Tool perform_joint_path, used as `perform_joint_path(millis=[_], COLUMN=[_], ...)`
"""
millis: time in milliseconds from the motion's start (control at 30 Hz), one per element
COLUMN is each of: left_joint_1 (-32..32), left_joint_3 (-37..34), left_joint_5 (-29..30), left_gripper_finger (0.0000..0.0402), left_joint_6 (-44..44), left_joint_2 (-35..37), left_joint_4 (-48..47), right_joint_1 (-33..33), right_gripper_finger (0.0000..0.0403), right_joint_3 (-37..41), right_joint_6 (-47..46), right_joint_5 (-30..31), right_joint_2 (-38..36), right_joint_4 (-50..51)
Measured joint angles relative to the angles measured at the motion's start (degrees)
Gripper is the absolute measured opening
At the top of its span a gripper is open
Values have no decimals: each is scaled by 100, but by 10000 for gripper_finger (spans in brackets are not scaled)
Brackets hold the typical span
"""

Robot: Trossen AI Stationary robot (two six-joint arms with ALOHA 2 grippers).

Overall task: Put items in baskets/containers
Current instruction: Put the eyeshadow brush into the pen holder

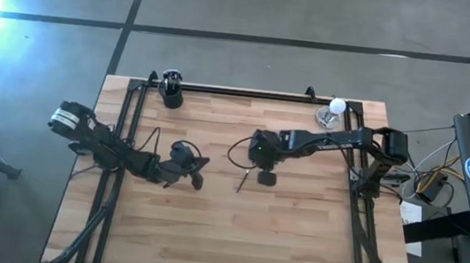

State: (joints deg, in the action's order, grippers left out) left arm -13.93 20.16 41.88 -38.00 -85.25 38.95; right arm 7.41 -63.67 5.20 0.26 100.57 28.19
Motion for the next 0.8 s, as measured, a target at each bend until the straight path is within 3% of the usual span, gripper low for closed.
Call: perform_joint_path(millis=[133,400,800], left_joint_1=[0,0,0], left_joint_3=[-4,-6,-6], left_joint_5=[-276,-504,-507], left_gripper_finger=[0,0,0], left_joint_6=[67,199,203], left_joint_2=[0,0,0], left_joint_4=[4,25,4], right_joint_1=[124,298,370], right_gripper_finger=[83,144,104], right_joint_3=[47,-270,-1229], right_joint_6=[1103,2718,3452], right_joint_5=[-554,-639,-721], right_joint_2=[46,458,1522], right_joint_4=[-27,26,1035])
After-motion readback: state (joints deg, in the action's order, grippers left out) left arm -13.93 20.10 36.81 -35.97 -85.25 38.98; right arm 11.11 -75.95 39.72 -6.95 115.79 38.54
